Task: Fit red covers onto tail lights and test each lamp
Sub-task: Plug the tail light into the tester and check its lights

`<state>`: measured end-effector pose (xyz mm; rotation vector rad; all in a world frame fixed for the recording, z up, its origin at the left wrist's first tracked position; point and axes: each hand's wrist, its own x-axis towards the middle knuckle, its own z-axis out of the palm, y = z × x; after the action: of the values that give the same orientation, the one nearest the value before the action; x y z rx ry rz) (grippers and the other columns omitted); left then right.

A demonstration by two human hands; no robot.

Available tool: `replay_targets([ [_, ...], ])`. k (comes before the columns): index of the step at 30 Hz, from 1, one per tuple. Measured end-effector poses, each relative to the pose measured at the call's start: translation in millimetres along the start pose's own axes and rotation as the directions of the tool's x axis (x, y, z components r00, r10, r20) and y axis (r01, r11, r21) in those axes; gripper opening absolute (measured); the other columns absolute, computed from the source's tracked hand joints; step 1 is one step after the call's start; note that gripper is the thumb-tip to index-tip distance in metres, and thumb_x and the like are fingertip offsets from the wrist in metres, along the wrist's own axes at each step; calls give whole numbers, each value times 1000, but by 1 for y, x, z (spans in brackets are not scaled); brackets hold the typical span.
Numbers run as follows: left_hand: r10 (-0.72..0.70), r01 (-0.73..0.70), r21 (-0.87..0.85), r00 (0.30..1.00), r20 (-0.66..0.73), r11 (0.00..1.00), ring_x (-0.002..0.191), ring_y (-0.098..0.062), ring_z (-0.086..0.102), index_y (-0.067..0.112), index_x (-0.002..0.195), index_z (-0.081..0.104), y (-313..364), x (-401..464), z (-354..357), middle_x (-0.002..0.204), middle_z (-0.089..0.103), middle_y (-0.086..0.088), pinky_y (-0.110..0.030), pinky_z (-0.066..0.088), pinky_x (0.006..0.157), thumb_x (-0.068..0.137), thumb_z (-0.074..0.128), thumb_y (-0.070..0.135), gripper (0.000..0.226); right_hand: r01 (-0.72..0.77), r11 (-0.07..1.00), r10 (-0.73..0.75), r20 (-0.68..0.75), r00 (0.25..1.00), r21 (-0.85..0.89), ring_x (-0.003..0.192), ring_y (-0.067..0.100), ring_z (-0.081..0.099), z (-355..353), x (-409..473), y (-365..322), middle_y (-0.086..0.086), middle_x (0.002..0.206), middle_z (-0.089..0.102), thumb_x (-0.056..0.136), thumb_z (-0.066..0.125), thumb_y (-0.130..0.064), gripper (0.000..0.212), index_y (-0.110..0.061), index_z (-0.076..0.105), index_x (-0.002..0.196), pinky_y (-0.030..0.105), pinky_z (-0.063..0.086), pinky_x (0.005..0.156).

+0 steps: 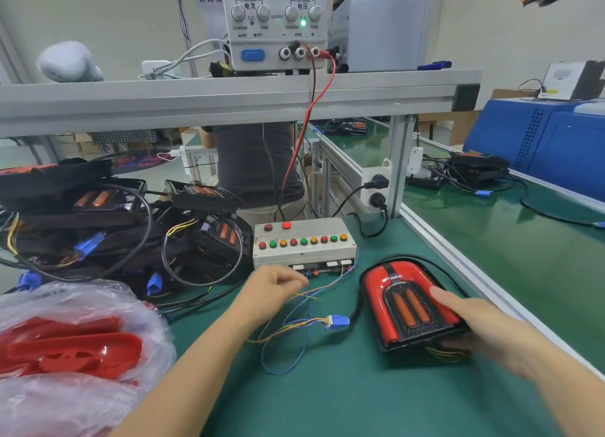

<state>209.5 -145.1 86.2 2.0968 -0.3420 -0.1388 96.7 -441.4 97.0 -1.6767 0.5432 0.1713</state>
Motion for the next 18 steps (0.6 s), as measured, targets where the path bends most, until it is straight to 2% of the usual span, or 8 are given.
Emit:
replay_targets([
  [1,20,-3,144,993,-114,990,98,-12,61,26,97,73,0,8,-4,105,68,7,-33,45,95,88,60,9,23,-6,991,1,33,999,137,89,28,68,3,3,6,18,100,74,78,63,-44,48,-2,75,98,40,52,84],
  [2,36,18,311,985,-168,950,113,-17,54,21,117,65,-1,15,-10,123,59,1,-34,41,102,89,54,4,34,3,969,-11,33,999,248,90,29,69,7,7,11,19,99,74,82,61,-39,42,-1,75,96,41,54,81],
  [4,6,87,535,986,-169,840,129,-25,38,14,141,42,-2,26,-18,145,36,-5,-39,36,105,88,47,0,55,41,918,-40,-11,999,395,92,29,69,13,13,15,19,99,74,93,55,-34,37,-2,73,99,40,58,74],
  [6,-28,114,618,989,-147,778,128,-29,35,11,143,33,0,31,-18,148,27,-7,-42,40,100,87,47,0,59,101,896,-85,-57,995,431,93,27,70,21,17,16,15,97,75,99,47,-37,40,-6,71,102,36,60,70],
  [11,-19,154,742,982,-187,653,122,-32,40,7,140,32,6,40,-11,141,31,-11,-40,42,94,89,50,5,53,190,895,-185,-53,981,404,81,19,74,41,24,12,13,96,76,101,40,-42,45,-10,71,102,36,53,77],
  [13,-27,179,751,977,-210,636,121,-32,41,5,137,36,6,42,-10,138,33,-11,-40,42,94,89,50,6,50,207,893,-201,-57,978,399,83,19,74,43,26,11,12,98,76,101,40,-43,45,-12,71,104,39,54,81],
  [18,-30,229,694,958,-286,683,115,-30,49,4,129,43,4,41,-7,133,40,-12,-39,46,88,86,58,6,46,211,885,-198,-73,977,415,88,21,73,43,28,14,13,101,75,100,41,-45,46,-12,73,101,40,53,83],
])
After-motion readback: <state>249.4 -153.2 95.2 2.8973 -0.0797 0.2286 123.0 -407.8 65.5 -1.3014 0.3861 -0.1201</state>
